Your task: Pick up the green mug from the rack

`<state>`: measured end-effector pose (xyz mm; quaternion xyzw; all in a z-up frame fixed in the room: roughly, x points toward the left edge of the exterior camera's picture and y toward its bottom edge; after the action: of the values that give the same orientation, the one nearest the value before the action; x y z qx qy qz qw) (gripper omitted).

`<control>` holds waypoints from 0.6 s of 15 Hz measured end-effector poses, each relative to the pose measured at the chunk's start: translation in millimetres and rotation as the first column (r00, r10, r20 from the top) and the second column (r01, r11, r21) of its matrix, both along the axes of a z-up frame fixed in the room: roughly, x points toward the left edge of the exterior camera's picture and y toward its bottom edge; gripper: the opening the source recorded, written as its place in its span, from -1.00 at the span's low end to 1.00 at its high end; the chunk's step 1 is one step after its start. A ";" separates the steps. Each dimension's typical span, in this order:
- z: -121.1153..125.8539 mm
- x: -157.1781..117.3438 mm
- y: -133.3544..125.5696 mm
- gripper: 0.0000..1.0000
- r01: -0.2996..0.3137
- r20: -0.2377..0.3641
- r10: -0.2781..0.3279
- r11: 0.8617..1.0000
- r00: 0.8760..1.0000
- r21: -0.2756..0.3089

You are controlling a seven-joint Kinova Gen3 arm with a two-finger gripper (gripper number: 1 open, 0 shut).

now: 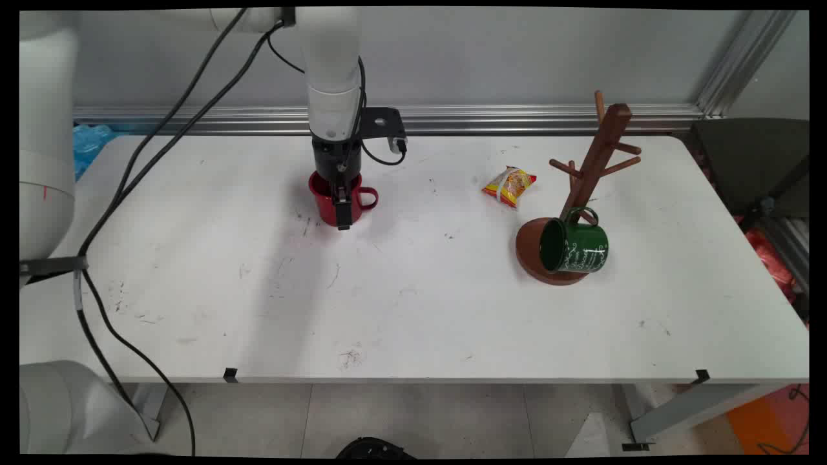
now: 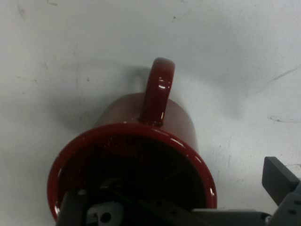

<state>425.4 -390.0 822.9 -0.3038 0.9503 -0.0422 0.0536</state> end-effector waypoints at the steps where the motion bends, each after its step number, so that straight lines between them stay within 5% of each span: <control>1: 2.9 0.6 1.8 1.00 0.007 -0.005 -0.007 1.000 1.000 -0.009; 9: 41.9 12.1 21.0 1.00 0.078 -0.049 -0.083 0.993 0.995 -0.090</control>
<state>437.4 -369.1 864.8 -0.2684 0.9600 -0.0781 0.0136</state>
